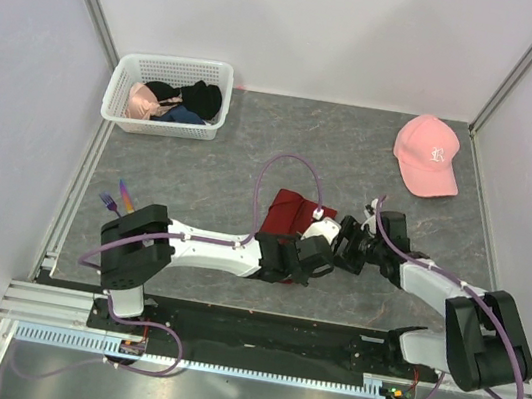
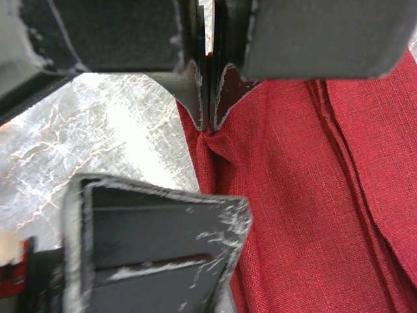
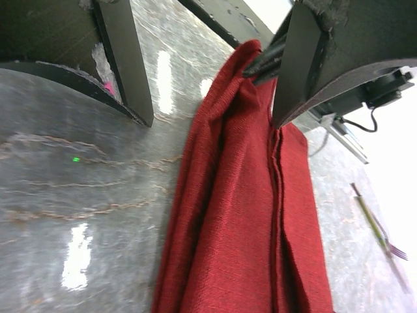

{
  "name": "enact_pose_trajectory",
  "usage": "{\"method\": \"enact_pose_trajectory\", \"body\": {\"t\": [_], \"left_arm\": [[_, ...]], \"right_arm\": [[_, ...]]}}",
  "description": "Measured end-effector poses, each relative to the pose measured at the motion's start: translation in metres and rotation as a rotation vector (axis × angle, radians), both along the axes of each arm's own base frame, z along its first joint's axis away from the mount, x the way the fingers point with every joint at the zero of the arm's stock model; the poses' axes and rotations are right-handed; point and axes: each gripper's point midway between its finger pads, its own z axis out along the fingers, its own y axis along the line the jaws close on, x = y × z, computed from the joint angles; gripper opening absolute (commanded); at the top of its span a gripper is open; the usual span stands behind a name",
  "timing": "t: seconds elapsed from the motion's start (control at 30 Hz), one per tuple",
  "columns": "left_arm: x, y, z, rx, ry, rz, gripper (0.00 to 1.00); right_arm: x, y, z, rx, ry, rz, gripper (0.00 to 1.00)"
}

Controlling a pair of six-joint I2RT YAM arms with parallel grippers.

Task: Fold the napkin into a case and place the utensils inside
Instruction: Pick up the 2/3-rectangle-folded napkin at the center of the board.

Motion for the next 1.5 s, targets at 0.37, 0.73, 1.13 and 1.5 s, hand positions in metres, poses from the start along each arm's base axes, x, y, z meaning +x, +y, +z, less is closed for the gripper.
{"method": "enact_pose_trajectory", "body": {"t": [0.37, 0.73, 1.13, 1.5], "left_arm": [[-0.006, -0.004, 0.002, -0.032, 0.051, -0.020, 0.50], [-0.027, -0.009, -0.002, -0.040, 0.111, -0.072, 0.66], [-0.042, -0.006, -0.027, 0.117, 0.080, -0.084, 0.55], [-0.034, 0.002, -0.035, 0.173, 0.035, -0.044, 0.13]], "right_arm": [[0.000, 0.009, 0.000, 0.045, 0.016, -0.033, 0.82], [0.007, -0.029, -0.001, -0.031, 0.037, -0.118, 0.83], [-0.005, -0.034, -0.002, -0.061, 0.052, -0.095, 0.83], [-0.007, -0.030, 0.000, -0.036, 0.049, -0.081, 0.89]]}}
